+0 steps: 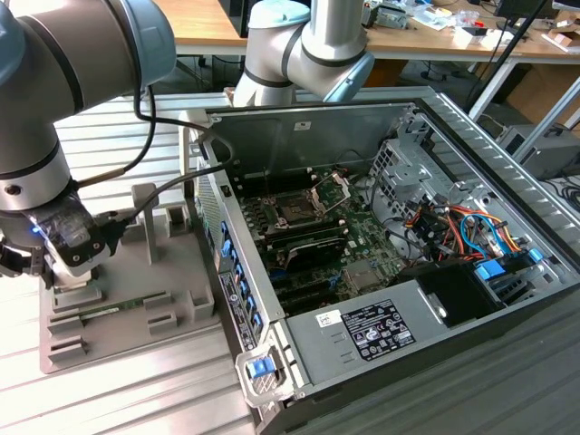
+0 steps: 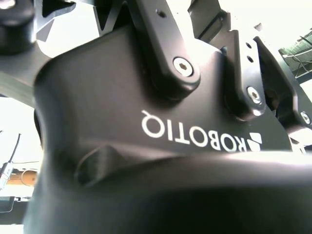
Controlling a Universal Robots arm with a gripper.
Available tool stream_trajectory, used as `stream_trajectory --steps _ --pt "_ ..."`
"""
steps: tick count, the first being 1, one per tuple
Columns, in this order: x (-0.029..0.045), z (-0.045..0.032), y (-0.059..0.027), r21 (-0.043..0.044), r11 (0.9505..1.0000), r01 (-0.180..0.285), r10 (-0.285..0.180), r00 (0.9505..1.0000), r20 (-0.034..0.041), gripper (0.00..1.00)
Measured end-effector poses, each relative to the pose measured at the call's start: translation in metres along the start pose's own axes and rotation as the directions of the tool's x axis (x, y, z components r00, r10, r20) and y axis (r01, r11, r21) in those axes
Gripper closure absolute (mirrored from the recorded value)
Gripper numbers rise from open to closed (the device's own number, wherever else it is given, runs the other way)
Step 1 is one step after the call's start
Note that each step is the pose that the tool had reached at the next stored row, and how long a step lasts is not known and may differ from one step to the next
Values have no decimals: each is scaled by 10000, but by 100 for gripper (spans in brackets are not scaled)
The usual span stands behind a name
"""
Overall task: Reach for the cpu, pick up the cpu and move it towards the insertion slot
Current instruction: 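Pick up the cpu and move it towards the insertion slot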
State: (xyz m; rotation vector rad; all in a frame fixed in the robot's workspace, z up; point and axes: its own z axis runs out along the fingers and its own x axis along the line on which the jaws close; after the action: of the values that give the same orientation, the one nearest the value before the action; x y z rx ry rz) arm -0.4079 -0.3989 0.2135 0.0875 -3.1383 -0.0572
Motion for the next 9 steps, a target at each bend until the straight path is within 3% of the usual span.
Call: stream_trajectory --steps 9 --pt "0 -33 1 0 10000 0 0 10000 0 45"
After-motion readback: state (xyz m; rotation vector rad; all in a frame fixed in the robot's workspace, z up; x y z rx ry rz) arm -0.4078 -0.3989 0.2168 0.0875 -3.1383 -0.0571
